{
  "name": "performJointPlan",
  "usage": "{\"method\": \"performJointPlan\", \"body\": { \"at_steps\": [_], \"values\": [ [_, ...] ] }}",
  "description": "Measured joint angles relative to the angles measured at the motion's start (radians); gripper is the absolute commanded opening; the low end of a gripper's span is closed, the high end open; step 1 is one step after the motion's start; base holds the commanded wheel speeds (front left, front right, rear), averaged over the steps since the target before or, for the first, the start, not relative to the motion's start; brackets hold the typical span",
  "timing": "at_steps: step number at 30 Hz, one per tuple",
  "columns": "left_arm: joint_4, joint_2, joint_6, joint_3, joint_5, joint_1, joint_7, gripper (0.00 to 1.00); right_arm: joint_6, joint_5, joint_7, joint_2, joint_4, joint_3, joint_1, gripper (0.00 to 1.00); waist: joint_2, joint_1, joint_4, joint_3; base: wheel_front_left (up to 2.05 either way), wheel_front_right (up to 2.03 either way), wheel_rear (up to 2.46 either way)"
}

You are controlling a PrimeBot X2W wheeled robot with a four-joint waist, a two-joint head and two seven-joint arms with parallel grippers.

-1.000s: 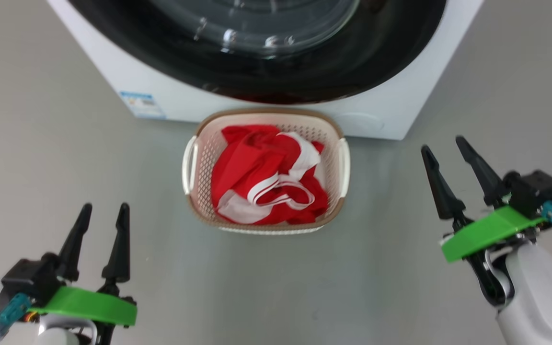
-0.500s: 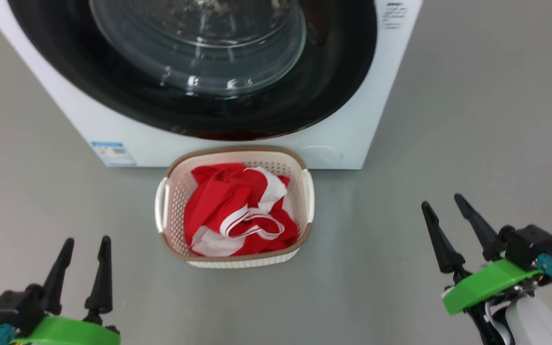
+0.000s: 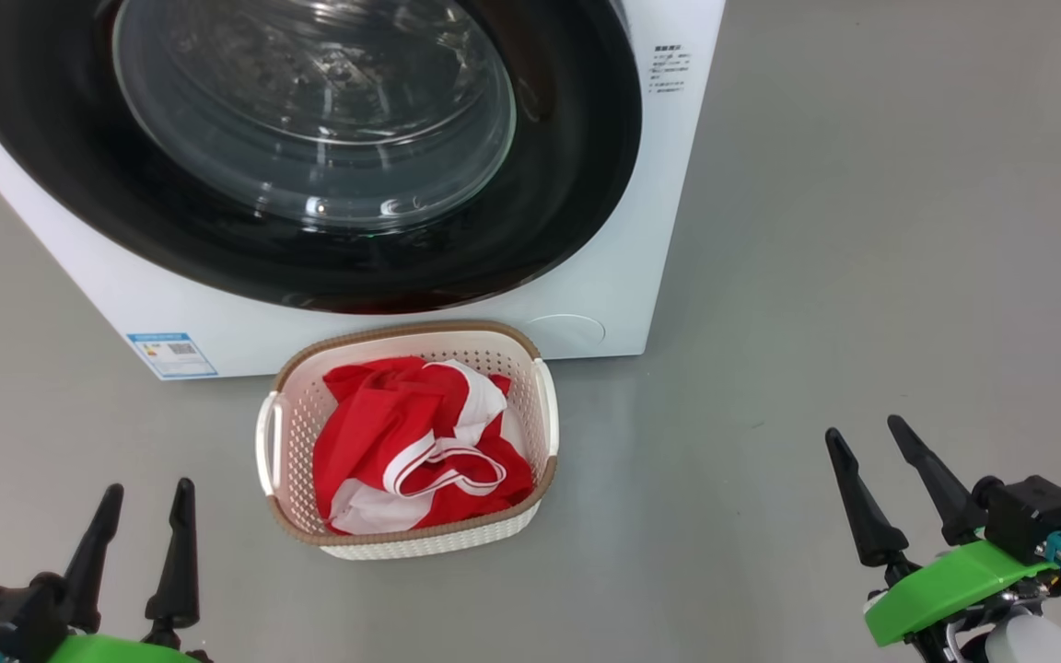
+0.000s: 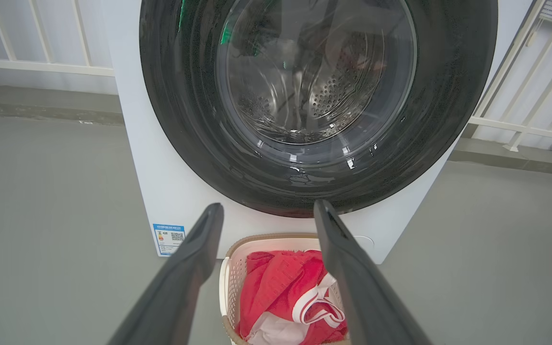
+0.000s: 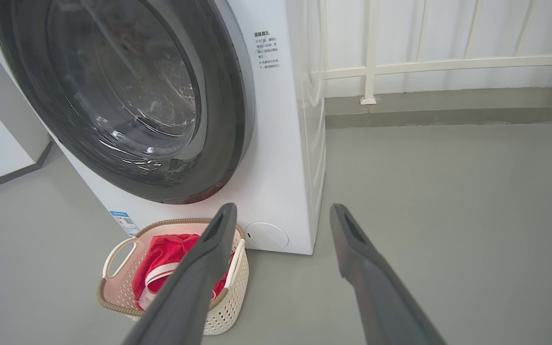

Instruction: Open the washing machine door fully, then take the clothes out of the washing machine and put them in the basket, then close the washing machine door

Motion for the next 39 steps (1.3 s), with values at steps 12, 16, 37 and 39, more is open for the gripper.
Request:
{"method": "performJointPlan", "body": {
  "at_steps": [12, 16, 37, 39],
  "values": [
    [-0.005, 0.002, 0.000, 0.002, -0.001, 0.011, 0.000, 1.00, 0.000, 0.000, 0.000, 0.002, -0.005, -0.016, 0.006, 1.00, 0.0000, 0.0000, -0.012, 0.003, 0.00, 0.00, 0.00],
    [-0.008, 0.002, 0.000, 0.002, -0.001, 0.011, 0.000, 1.00, 0.000, 0.000, 0.000, 0.004, -0.007, -0.017, 0.006, 1.00, 0.0000, 0.0000, -0.010, 0.003, 0.00, 0.00, 0.00],
    [0.049, -0.053, 0.000, -0.011, -0.096, 0.035, 0.032, 0.00, 0.000, 0.095, 0.027, 0.048, 0.045, -0.023, 0.028, 0.00, 0.0000, 0.0002, -0.004, -0.003, 0.00, 0.00, 0.00],
    [0.049, -0.054, 0.000, -0.009, -0.119, 0.035, 0.036, 0.00, 0.000, 0.117, 0.031, 0.050, 0.045, -0.025, 0.028, 0.00, 0.0000, 0.0002, -0.004, -0.005, 0.00, 0.00, 0.00]
  ]
}}
